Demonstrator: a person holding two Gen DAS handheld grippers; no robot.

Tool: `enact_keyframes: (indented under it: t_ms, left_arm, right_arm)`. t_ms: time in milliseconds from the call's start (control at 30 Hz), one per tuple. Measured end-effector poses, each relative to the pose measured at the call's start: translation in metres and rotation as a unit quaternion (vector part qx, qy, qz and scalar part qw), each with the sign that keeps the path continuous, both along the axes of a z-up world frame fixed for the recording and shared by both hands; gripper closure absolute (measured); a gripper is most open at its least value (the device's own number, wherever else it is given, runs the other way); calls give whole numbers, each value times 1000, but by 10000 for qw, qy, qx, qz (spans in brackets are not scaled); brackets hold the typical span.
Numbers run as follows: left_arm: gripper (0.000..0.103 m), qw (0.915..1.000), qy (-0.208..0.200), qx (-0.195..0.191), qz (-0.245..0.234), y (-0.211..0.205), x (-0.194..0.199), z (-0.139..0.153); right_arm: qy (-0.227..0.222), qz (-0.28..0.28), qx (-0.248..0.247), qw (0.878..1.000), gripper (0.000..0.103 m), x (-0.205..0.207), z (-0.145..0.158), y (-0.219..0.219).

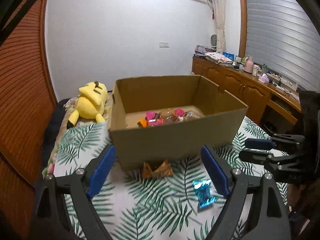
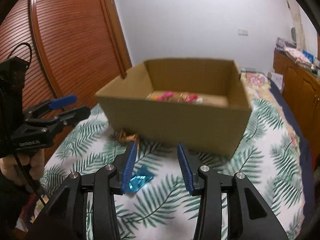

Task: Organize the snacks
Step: 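Move both tools back toward the blue candy on the bed, then grasp the blue foil candy with the right tool while the left tool grasps the gold wrapped snack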

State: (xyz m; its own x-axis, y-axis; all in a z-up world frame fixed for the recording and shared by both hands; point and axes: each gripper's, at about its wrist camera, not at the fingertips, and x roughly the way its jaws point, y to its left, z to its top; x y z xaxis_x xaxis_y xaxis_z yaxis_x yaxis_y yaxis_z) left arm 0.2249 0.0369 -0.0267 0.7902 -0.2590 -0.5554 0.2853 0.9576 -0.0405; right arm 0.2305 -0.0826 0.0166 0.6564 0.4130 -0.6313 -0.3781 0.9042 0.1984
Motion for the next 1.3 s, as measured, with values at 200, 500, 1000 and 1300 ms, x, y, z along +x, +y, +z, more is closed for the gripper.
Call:
enact_keyframes:
  t_ms: [200,500,1000,1300]
  left_arm:
    - [16,9998,130,14,172,13,-10,-24]
    - [16,9988,272,-75,402,33,-10,-47]
    - [16,9978,448,-115,485,29,8,-69]
    - [16,9972,662,-111,321,13,27,-78]
  right_arm:
    - [375,133,-71,9992,60,3,-28,21]
    - [833,184,-395,9956,60,18,-69,45]
    - [767,281,-925,9924,73,16,-82,60]
    - [676,273,-785,9942,82,15,-81,38]
